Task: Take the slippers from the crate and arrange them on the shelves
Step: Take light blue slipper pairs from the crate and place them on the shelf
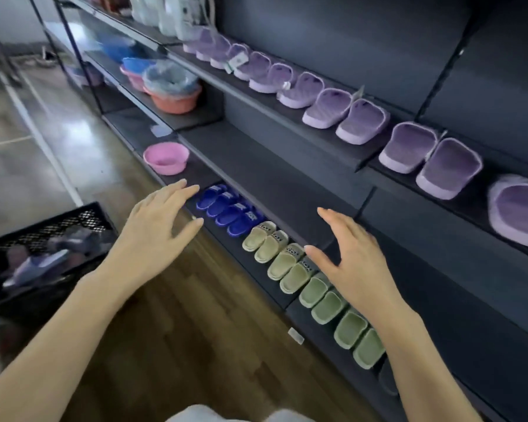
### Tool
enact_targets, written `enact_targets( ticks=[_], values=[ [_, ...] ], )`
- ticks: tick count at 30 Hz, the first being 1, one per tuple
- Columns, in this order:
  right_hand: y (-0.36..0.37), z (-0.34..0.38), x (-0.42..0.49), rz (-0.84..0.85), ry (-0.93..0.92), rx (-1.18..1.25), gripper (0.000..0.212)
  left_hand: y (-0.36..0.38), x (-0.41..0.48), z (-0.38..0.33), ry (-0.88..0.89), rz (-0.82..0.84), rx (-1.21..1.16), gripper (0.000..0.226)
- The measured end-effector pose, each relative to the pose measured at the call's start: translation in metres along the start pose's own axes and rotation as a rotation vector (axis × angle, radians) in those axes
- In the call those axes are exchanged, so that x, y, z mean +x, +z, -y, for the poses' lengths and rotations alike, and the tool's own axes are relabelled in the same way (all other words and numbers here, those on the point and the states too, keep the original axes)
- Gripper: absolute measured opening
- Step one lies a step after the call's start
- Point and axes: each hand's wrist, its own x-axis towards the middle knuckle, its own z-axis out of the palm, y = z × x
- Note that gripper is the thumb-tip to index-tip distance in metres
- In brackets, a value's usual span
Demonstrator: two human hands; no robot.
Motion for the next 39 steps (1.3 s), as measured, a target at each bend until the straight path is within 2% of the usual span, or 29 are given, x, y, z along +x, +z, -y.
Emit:
enact_targets(
  ticks=[3,8,16,19,23,29,33,39],
  values=[
    [0.024,0.034,0.034,0.095,-0.079,0.014,0.061,-0.016,-0.007,0.038,-0.098,-0.037,0.023,0.051],
    [0.063,0.084,0.088,0.221,-0.219,0.038,0.061,-0.035,-0.022,0.094,-0.262,-0.076,0.045,0.065],
    [0.133,0.152,0.194,0.317,-0.478,0.114,0.062,-0.057,-0.019,0.174,-0.558,-0.176,0.159,0.069],
    [0.152,0.175,0.239,0.355,-0.582,0.145,0.063,-0.065,-0.001,0.194,-0.639,-0.202,0.175,0.059],
    [0.175,0.204,0.288,0.432,-0.681,0.157,0.065,-0.072,0.017,0.219,-0.699,-0.232,0.206,0.069],
    [0.21,0.253,0.337,0.488,-0.776,0.162,0.064,-0.082,0.027,0.262,-0.798,-0.302,0.246,0.07],
    [0.236,0.292,0.36,0.507,-0.834,0.172,0.063,-0.091,0.036,0.297,-0.862,-0.327,0.22,0.057],
    [0.284,0.361,0.401,0.492,-0.857,0.164,0.061,-0.117,0.053,0.385,-0.851,-0.348,0.186,0.052]
  ],
)
